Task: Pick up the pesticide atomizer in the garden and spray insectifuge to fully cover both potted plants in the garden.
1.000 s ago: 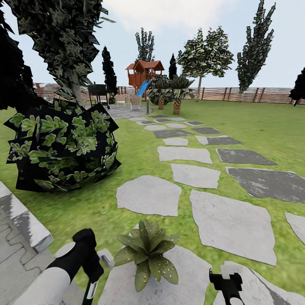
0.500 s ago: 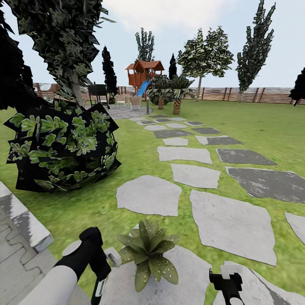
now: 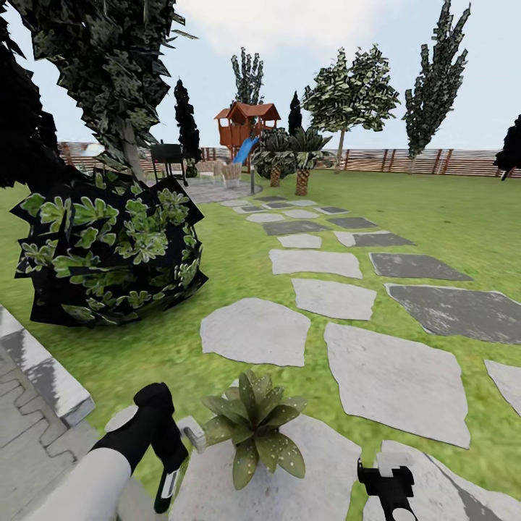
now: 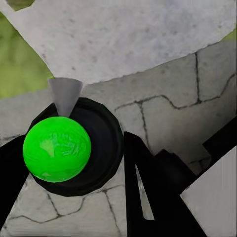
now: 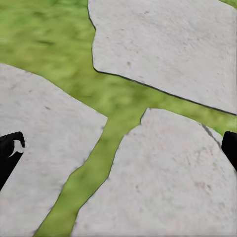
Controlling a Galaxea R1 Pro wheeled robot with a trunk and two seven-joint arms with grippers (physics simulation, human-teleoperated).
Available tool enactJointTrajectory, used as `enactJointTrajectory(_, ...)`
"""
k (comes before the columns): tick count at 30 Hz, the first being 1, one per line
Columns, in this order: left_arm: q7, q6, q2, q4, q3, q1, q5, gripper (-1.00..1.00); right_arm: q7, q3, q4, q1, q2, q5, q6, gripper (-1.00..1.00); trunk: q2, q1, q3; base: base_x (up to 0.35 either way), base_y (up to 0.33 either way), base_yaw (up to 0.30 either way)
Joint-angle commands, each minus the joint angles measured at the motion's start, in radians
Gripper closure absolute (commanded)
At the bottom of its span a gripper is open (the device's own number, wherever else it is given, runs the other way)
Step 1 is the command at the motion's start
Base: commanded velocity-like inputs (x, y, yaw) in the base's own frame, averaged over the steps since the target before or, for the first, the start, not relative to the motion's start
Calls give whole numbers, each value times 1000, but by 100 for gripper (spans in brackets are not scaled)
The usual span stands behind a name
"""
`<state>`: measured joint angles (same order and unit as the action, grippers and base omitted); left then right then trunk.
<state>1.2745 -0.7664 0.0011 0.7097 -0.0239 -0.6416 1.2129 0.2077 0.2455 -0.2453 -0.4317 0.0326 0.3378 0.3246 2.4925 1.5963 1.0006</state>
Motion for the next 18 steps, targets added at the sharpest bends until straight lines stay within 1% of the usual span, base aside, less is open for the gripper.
enactJointTrajectory(1,9,-10,4,9,-1,-6,8,100,2,6,1,-1,0,10,4,-100,0,0,1,-5,2,0)
enactJointTrajectory(4,16,-12,55,30,1,-28,11,100,2,6,1,-1,0,10,4,-100,0,0,1,-1,0,0)
enactJointTrajectory(5,17,-12,61,31,-1,-38,11,100,2,6,1,-1,0,10,4,-100,0,0,1,0,0,0)
enactJointTrajectory(7,28,-12,63,31,-6,-56,9,100,3,7,1,-1,0,10,4,-100,0,0,1,0,0,0)
enactJointTrajectory(8,48,-12,61,31,-8,-63,12,100,3,7,1,-1,0,10,4,-100,0,0,1,0,0,44)
enactJointTrajectory(9,73,-13,56,32,-9,-69,24,100,4,7,1,-1,0,10,4,-100,0,0,1,0,0,137)
enactJointTrajectory(11,131,-14,48,32,-10,-83,69,100,4,8,1,-1,0,10,4,-100,0,0,1,0,0,218)
enactJointTrajectory(13,219,-14,36,32,-9,-89,148,100,4,8,1,-1,0,10,3,-100,0,0,1,0,0,259)
enactJointTrajectory(14,256,-14,22,33,-9,-91,199,100,4,8,1,-1,0,10,4,-100,0,0,1,0,0,160)
enactJointTrajectory(15,270,-14,7,33,-8,-91,230,100,4,8,0,-1,0,10,4,-100,0,0,1,0,0,82)
enactJointTrajectory(16,277,-14,-10,33,-9,-92,250,100,4,8,0,-1,0,10,4,-100,0,0,1,0,0,42)
enactJointTrajectory(17,279,-14,-23,33,-9,-93,259,100,4,8,0,-1,0,10,4,-100,0,0,1,18,0,27)
enactJointTrajectory(18,282,-14,-40,33,-10,-94,267,100,4,8,0,-1,1,10,4,-100,0,0,1,101,0,14)
